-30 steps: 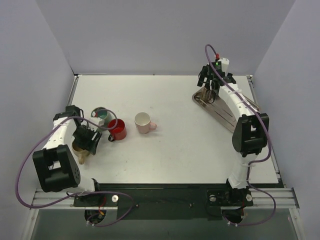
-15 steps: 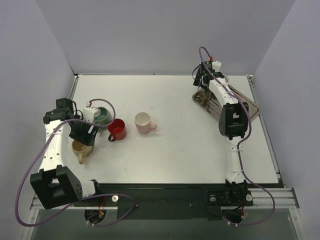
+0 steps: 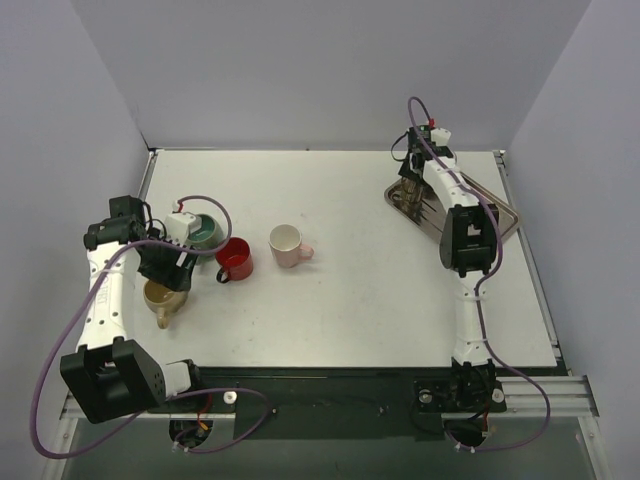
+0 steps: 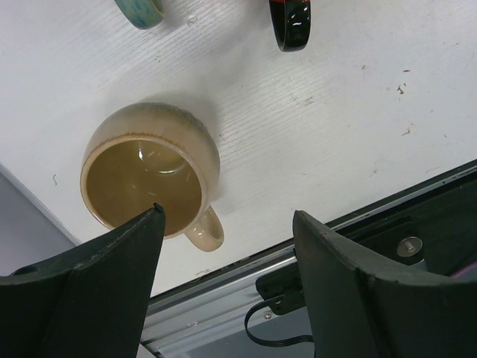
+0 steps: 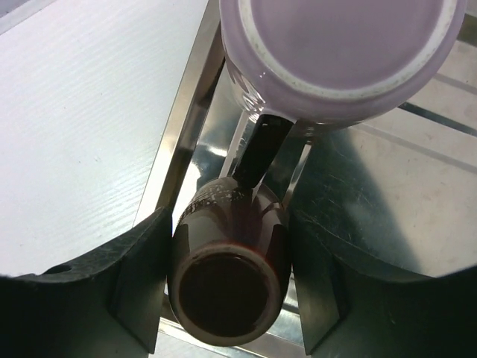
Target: Turn the mug right side up
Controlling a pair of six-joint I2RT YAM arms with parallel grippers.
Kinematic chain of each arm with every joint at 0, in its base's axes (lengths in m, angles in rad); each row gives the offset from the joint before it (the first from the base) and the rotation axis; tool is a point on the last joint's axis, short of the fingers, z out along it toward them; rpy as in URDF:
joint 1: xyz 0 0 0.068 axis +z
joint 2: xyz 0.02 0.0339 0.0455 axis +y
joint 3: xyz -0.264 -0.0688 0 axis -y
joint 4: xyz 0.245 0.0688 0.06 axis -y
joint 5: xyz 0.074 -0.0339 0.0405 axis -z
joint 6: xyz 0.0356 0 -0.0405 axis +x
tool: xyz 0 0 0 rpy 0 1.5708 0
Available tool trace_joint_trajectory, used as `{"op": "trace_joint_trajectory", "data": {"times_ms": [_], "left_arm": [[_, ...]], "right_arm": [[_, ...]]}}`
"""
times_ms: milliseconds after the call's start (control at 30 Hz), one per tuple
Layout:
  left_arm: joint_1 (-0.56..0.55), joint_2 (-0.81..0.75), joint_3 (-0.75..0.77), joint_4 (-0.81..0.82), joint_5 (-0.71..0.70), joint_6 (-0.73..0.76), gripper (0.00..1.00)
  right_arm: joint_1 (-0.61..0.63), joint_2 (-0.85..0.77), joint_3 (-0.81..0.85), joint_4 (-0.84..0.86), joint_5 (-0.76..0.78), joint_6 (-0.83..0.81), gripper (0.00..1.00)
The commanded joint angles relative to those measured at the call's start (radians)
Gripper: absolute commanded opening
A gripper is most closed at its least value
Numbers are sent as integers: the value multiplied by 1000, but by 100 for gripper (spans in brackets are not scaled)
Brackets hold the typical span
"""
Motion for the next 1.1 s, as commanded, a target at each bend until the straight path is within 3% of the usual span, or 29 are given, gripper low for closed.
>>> {"op": "trace_joint_trajectory", "data": {"times_ms": [0,67,133,167,233,267,600,900,1033,1067], "left_arm": [[0,-34,48,-23,41,6,79],[0,-36,52,-24,44,4,79],[-5,-34,57,-23,45,1,79],[-5,-36,57,-20,48,0,79],[-6,-36,58,-23,53,-4,79],[-9,-36,60,-23,59,-4,79],[-32,-31,140,-24,182,-66,79],[-170,-10,193,77,245,-240,79],[-227,10,230,189,336,-420,79],[-276,22,235,256,349,-526,79]], "right_arm": [[-6,-19,14,-23,-19,12,45],[-7,-42,-9,-17,-19,16,48],[-6,-65,-40,6,-18,10,43],[-6,-73,-55,9,-11,5,24],[-8,-86,-65,9,-13,-4,5],[-6,-105,-75,10,-19,-10,0],[-6,-376,-362,211,-62,-48,0],[-11,-470,-417,239,-87,-68,0],[-6,-565,-482,280,-102,-65,0],[-1,-600,-499,303,-105,-64,0]]}}
